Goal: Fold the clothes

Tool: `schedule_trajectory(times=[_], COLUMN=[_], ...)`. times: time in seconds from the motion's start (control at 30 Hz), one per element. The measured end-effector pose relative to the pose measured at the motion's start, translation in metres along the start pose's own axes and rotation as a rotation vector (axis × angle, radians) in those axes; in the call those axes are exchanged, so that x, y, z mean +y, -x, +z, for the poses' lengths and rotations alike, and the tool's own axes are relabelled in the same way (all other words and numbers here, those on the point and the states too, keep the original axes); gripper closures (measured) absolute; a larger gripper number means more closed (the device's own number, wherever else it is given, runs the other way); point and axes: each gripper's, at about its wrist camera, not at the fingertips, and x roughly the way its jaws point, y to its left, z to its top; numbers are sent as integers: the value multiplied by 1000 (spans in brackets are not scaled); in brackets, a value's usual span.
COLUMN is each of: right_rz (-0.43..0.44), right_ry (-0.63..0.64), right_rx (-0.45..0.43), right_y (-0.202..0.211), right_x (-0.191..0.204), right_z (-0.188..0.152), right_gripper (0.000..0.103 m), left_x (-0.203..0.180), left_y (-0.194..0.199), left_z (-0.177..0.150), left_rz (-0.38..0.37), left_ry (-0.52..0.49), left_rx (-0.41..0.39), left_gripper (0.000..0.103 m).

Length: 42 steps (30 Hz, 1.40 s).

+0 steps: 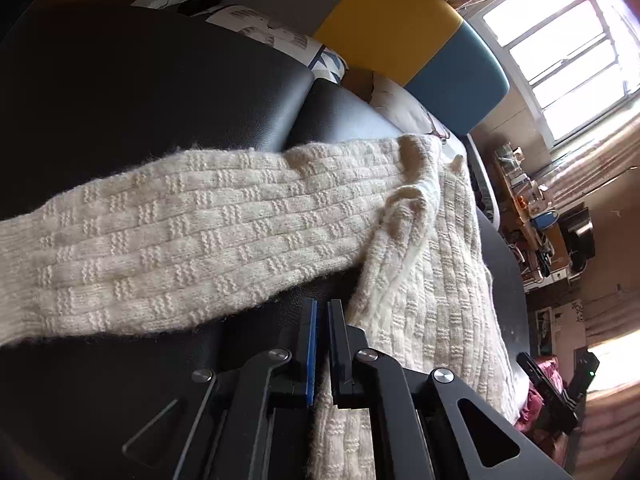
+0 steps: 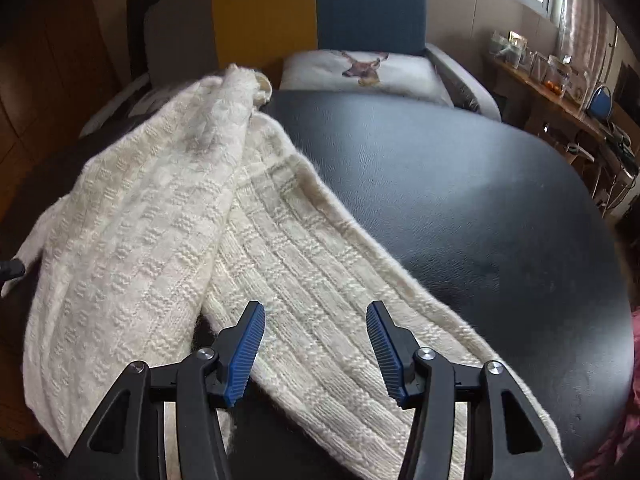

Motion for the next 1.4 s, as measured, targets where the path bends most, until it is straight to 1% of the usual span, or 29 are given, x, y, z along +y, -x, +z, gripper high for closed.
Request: schedule_trajectory(times=[0.03,0.07,0.13,0.2,0.23,0.27,0.3,0.37,0.43,0.5,0.57,0.6,0.63,0.7,0.77,0.87,0.93,1.0,1.07,1.1,1.13,1.17,1.2,1.27,1.33,1.37,1.4], right_rz=[4,-5,-19,-12,-32,-51,-62,-62,2,44,171,267,347,431,491,520,514,510,496,487,488,491,500,497,484,477,470], right_ry=[2,17,35,9,-2,-17,-47,-135,-206,-265,-337,-382,-430,-510,-580,-646,-674,-703,-716,-717,-714,-711,-706,-687,-663,-651,-641], right_rx=[20,25,12,26,29,28,27,25,11,1,-51,-76,-91,-105,-123,-126,-125,-124,-117,-113,-115,-118,-123,-119,-111,-107,-99], right_y=[-9,-15,-20,-20,-20,-20,-21,-22,-16,-4,17,27,32,40,46,48,48,47,44,41,41,41,41,40,38,37,36], right_x=[2,4,5,-5,-12,-20,-30,-56,-75,-84,-90,-93,-94,-98,-102,-109,-114,-117,-119,-119,-120,-121,-119,-114,-107,-104,-101], right_z=[-1,-3,-6,-4,-4,-3,-3,-3,-6,-10,-19,-26,-34,-51,-67,-82,-92,-102,-106,-107,-106,-105,-104,-102,-100,-99,-99], right_gripper=[49,48,47,47,47,46,44,36,36,36,35,35,35,35,35,35,35,35,35,35,35,35,35,35,35,35,35], left_x=[-3,-9,-23,-34,-39,-41,-43,-46,-49,-52,-55,-61,-71,-95,-128,-192,-231,-257,-281,-293,-302,-308,-310,-309,-299,-293,-286], left_y=[-2,-5,-14,-26,-33,-36,-37,-39,-41,-39,-30,-20,-10,6,8,-5,-13,-23,-34,-39,-46,-54,-64,-85,-106,-111,-113], left_z=[-5,-12,-28,-42,-49,-51,-51,-50,-48,-45,-40,-40,-42,-49,-67,-110,-141,-168,-195,-208,-219,-227,-234,-244,-246,-242,-233], left_rz=[-23,-27,19,73,95,118,142,189,235,269,278,266,227,130,43,-58,-111,-122,-123,-124,-104,-65,-9,113,216,212,174], left_ry=[0,-14,-85,-160,-194,-217,-234,-269,-303,-320,-308,-320,-348,-417,-514,-724,-864,-974,-1078,-1129,-1173,-1215,-1261,-1341,-1390,-1365,-1311], left_rx=[22,49,76,92,106,105,97,80,62,49,33,13,-5,-22,0,50,95,132,167,184,192,189,181,173,188,201,217], left_gripper=[97,96,95,95,95,95,97,98,98,98,98,98,98,96,94,94,94,93,86,71,53,45,40,40,39,40,48])
